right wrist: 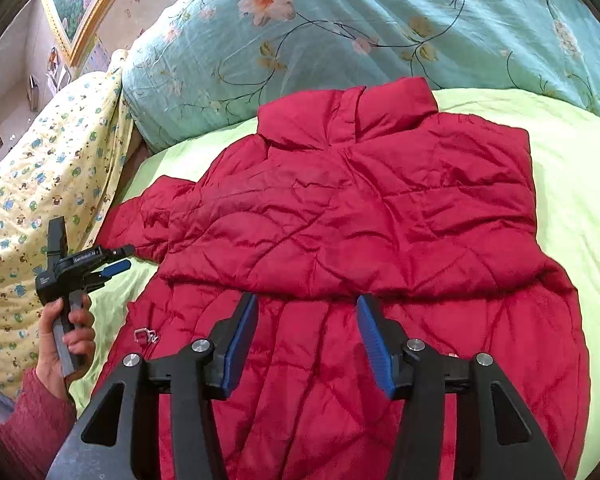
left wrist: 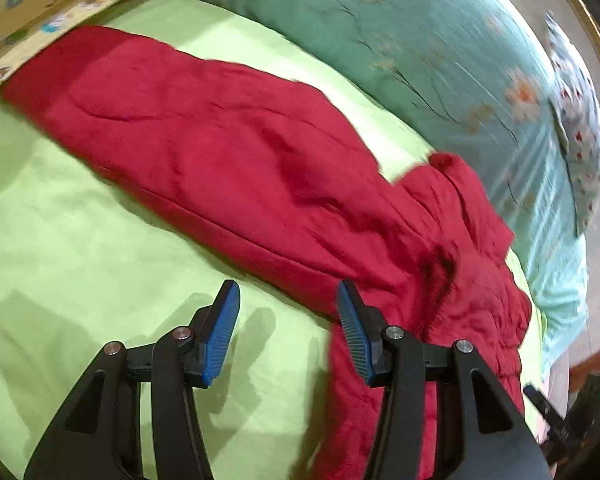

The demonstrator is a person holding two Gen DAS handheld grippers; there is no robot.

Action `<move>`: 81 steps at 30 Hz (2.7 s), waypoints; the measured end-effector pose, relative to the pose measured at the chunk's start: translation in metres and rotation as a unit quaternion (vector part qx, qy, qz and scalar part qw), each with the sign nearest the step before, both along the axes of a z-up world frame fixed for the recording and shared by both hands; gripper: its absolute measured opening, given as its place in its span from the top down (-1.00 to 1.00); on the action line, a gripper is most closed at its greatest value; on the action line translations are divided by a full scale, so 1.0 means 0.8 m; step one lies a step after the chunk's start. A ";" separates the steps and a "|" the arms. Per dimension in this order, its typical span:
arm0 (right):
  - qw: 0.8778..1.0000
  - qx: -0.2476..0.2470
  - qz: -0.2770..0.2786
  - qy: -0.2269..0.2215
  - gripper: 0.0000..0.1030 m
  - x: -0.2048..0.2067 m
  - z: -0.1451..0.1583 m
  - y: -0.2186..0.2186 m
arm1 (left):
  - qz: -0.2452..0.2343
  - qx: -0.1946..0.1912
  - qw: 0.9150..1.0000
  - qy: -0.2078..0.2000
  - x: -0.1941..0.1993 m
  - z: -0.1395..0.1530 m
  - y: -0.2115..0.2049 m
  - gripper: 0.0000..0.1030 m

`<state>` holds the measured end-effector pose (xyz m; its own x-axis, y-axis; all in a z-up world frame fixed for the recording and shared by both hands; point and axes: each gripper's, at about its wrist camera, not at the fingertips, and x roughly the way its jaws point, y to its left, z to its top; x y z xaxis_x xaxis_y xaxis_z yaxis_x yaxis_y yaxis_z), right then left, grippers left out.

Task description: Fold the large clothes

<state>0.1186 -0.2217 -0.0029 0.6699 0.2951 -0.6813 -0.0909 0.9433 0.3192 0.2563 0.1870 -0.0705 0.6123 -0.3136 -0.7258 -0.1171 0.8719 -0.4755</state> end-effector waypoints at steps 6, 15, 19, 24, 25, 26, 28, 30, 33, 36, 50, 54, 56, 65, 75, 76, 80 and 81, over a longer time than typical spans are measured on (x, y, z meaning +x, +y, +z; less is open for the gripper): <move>1.000 0.003 -0.003 -0.005 -0.03 -0.016 0.004 0.000 | 0.077 0.008 0.997 0.005 0.017 -0.008 0.064 0.05; 1.000 0.008 -0.003 -0.007 -0.03 -0.028 0.009 0.001 | 0.168 -0.022 0.985 0.006 0.064 -0.038 0.163 0.05; 1.000 0.007 0.000 -0.003 -0.03 -0.032 0.006 0.004 | 0.186 -0.038 0.982 -0.006 0.092 -0.036 0.186 0.05; 1.000 0.008 0.001 0.001 -0.03 -0.038 0.004 0.006 | 0.207 -0.053 0.977 -0.018 0.105 -0.036 0.202 0.12; 1.000 0.007 0.000 0.001 -0.03 -0.040 0.004 0.005 | 0.204 -0.047 0.977 -0.025 0.105 -0.032 0.203 0.39; 1.000 0.007 0.000 0.001 -0.03 -0.041 0.004 0.005 | 0.199 -0.044 0.978 -0.032 0.102 -0.028 0.201 0.62; 1.000 0.009 -0.002 0.000 -0.03 -0.042 0.004 0.002 | 0.186 -0.036 0.981 -0.051 0.094 -0.017 0.188 0.73; 1.000 0.010 -0.004 -0.001 -0.03 -0.043 0.005 -0.001 | 0.176 -0.035 0.981 -0.069 0.084 -0.003 0.179 0.78; 1.000 0.015 -0.008 -0.004 -0.03 -0.044 0.007 -0.005 | 0.154 -0.041 0.982 -0.100 0.065 0.022 0.160 0.82; 1.000 0.023 -0.010 -0.003 -0.03 -0.045 0.006 -0.009 | 0.126 -0.039 0.982 -0.133 0.052 0.051 0.134 0.83; 0.999 0.032 -0.026 -0.006 -0.06 -0.056 0.013 -0.031 | -0.052 -0.055 0.981 -0.181 -0.005 0.111 -0.042 0.83; 0.999 0.037 -0.037 0.000 -0.06 -0.059 0.012 -0.041 | -0.098 -0.057 0.978 -0.178 -0.018 0.113 -0.098 0.83; 0.998 0.042 -0.041 0.000 -0.07 -0.059 0.010 -0.047 | -0.115 -0.062 0.975 -0.178 -0.020 0.113 -0.118 0.83; 0.996 0.064 -0.056 0.004 -0.07 -0.060 0.006 -0.066 | -0.197 -0.060 0.962 -0.180 -0.038 0.122 -0.215 0.83; 0.991 0.098 -0.087 0.001 -0.07 -0.055 0.010 -0.112 | -0.253 -0.023 0.955 -0.150 -0.040 0.097 -0.312 0.83; 0.990 0.106 -0.089 0.001 -0.07 -0.052 0.011 -0.117 | -0.258 -0.020 0.955 -0.147 -0.040 0.093 -0.323 0.83; 0.985 0.146 -0.095 0.004 -0.08 -0.039 0.012 -0.135 | -0.280 -0.006 0.952 -0.122 -0.038 0.069 -0.362 0.83; 0.982 0.159 -0.099 0.006 -0.12 -0.034 0.011 -0.140 | -0.284 0.000 0.952 -0.116 -0.038 0.063 -0.370 0.83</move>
<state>0.0912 -0.3338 0.0057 0.7280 0.3591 -0.5840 0.0891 0.7950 0.6000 0.2261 -0.1091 -0.0202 0.4884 -0.6419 -0.5911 0.4812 0.7632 -0.4312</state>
